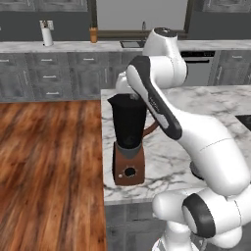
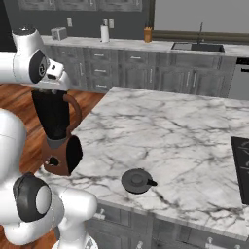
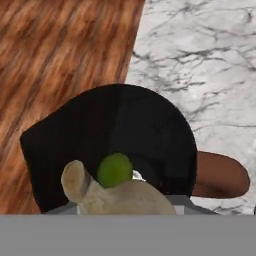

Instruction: Grab the lime and garlic from the fridge, place them in the blender, close the lid, and turn on the blender to create a marinade.

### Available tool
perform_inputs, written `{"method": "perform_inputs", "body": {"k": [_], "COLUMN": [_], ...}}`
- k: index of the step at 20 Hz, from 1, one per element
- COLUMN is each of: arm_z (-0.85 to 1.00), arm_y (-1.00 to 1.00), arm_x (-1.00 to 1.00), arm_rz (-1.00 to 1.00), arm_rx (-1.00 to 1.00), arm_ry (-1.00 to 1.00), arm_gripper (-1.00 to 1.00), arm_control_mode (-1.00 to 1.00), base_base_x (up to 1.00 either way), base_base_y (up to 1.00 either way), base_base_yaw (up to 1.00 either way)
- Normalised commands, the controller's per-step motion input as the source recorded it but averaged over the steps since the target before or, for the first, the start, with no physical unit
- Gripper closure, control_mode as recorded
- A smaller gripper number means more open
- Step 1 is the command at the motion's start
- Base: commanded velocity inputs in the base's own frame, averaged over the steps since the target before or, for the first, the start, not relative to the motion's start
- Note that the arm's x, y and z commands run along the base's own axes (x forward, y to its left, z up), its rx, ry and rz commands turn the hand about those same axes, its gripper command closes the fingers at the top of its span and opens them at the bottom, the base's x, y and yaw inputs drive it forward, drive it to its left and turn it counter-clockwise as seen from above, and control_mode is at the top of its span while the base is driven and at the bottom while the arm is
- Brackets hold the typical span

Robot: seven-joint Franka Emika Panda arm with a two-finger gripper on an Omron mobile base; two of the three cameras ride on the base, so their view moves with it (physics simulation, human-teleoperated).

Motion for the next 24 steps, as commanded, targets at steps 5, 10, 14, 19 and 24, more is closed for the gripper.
{"method": "perform_inputs", "body": {"k": [5,10,14,19,24], "arm_z": [-0.66,-0.62,-0.59,-0.54,-0.15], "arm_y": [0.30,0.00,0.13,0.25,0.18], "arm_x": [0.63,0.24,0.13,0.00,0.00], "arm_rz": [0.00,0.00,0.00,0.00,0.00], "arm_rx": [-0.08,-0.05,-0.05,-0.04,-0.01], "arm_ry": [0.24,0.10,0.07,0.03,-0.01], "arm_gripper": [1.00,1.00,1.00,-1.00,-1.00], "arm_control_mode": [-1.00,-1.00,-1.00,-1.00,-1.00], "base_base_x": [0.00,0.00,0.00,0.00,0.00], "base_base_y": [0.00,0.00,0.00,0.00,0.00], "base_base_yaw": [0.00,0.00,0.00,0.00,0.00]}}
